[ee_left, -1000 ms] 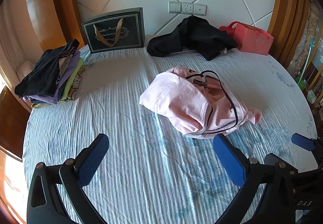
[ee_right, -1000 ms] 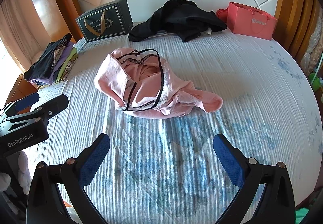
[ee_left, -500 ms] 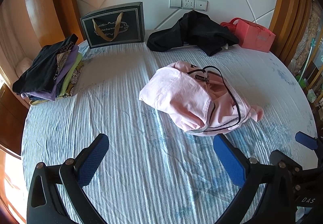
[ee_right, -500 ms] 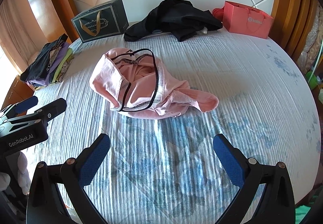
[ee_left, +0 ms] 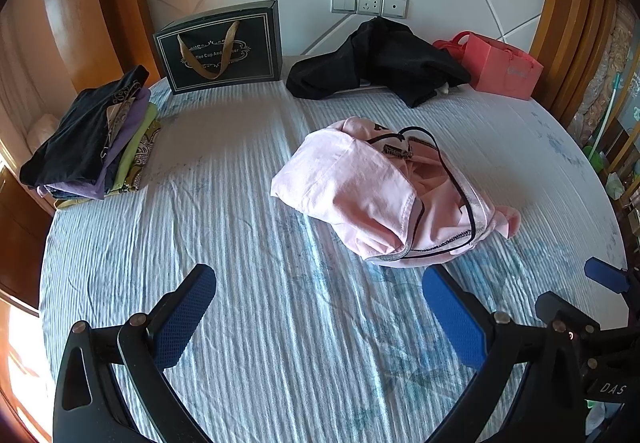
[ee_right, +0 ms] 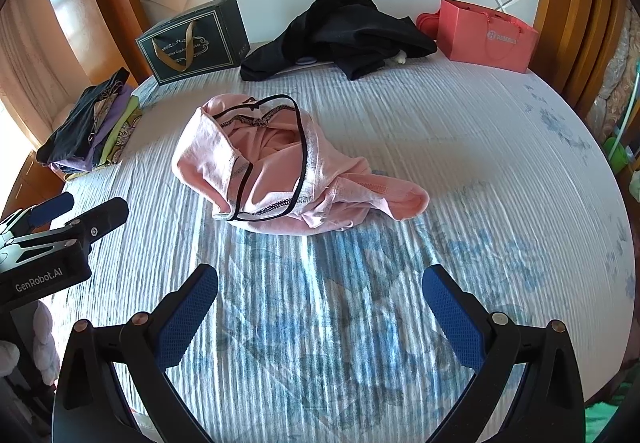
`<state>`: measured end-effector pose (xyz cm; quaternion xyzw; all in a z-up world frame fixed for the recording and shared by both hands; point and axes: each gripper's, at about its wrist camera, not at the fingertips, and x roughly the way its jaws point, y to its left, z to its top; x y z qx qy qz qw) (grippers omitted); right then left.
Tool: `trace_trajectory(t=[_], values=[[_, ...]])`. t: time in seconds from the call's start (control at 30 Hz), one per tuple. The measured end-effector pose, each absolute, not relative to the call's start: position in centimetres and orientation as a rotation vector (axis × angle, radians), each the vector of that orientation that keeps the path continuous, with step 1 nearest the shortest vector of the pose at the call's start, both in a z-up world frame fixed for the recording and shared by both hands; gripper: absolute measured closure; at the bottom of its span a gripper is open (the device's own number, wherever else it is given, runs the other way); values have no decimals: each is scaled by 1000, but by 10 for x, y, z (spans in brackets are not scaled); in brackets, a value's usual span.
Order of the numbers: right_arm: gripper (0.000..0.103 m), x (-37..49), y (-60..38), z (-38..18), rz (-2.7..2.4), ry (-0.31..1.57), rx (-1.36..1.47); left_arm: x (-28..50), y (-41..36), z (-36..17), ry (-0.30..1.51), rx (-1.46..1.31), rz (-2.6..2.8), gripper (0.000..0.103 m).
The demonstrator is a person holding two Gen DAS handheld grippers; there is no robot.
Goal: Fold clothes
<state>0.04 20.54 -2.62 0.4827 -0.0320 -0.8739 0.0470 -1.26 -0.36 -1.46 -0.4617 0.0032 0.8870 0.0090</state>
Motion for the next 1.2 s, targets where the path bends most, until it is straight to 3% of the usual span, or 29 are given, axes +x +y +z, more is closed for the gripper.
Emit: trace_trajectory(t=[1.2], values=[[0, -30, 215, -40, -2641, -83, 1488, -58, 1, -37, 75, -1486, 2714, 0]])
